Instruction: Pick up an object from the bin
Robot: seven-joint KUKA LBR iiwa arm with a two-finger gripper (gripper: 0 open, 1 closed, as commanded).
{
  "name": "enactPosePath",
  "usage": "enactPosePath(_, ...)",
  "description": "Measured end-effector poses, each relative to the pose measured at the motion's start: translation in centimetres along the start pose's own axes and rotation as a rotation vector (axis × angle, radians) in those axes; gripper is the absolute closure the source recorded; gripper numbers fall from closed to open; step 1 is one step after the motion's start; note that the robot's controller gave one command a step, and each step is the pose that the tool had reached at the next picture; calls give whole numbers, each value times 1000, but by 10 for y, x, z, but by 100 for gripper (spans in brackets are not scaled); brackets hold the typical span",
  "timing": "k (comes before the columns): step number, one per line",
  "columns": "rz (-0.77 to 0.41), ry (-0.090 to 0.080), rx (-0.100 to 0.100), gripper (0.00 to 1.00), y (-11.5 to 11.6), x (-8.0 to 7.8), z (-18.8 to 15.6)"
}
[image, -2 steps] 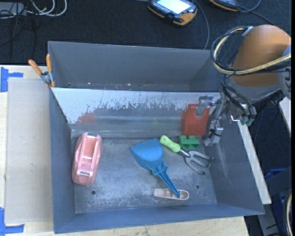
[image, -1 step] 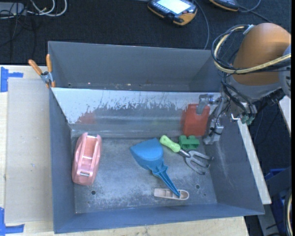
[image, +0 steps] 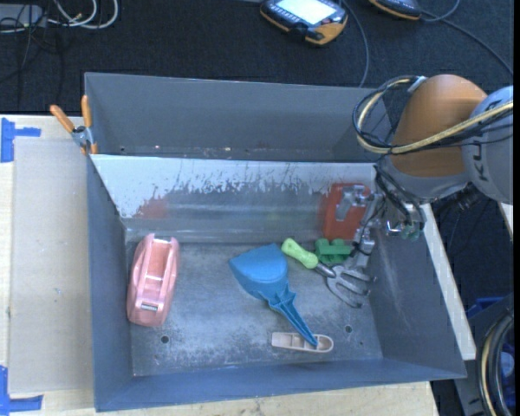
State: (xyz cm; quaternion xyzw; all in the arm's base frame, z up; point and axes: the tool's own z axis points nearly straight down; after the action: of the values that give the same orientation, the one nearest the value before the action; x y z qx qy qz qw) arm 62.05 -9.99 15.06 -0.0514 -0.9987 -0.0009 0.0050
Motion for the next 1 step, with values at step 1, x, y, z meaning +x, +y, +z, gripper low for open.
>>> enactPosePath(1, 49, 13, -3, 0, 2, 3, 48)
